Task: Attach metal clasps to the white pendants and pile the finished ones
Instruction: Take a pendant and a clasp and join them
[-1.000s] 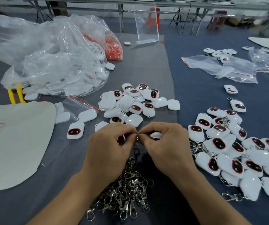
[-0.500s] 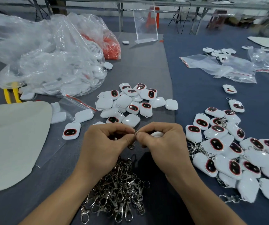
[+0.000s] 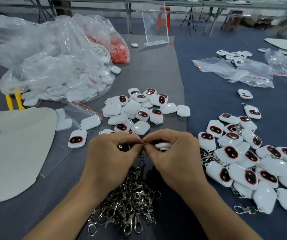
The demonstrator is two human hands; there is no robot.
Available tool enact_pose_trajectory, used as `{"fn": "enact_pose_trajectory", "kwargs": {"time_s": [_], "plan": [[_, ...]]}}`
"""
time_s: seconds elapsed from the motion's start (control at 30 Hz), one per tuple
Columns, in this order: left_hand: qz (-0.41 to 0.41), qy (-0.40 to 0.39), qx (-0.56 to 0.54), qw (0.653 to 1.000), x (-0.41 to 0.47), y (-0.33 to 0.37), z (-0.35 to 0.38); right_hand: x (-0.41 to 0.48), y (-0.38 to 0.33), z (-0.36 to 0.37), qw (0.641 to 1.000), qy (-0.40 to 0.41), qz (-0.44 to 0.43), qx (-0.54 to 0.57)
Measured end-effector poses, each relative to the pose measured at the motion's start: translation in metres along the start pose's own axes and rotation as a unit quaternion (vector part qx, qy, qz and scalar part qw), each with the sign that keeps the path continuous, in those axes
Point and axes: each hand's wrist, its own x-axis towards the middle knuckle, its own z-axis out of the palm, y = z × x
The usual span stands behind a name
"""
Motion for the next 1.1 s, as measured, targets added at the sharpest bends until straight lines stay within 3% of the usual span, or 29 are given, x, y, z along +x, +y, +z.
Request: {"fn": "enact_pose_trajectory", "kwargs": {"time_s": [0.27,0.57,0.77,1.1], "plan": [[0.004,0.008,-0.053,0.999,0.002,-0.001,-0.002,0.003,0.000,-0.003,0.999,0.009,0.024,0.028],[-0.090,-0.130,-0.212,0.964,0.007,-0.003,-0.003,0.002,-0.001,-0.010,0.999,-0.022,-0.022,0.015],[-0.123,-0.165,-0.305,0.930,0.010,-0.006,-0.005,0.005,-0.001,-0.013,0.996,-0.033,0.010,0.085],[-0.116,-0.165,-0.277,0.939,0.008,-0.001,-0.007,0.010,0.003,-0.014,0.978,-0.106,0.061,0.167]]}}
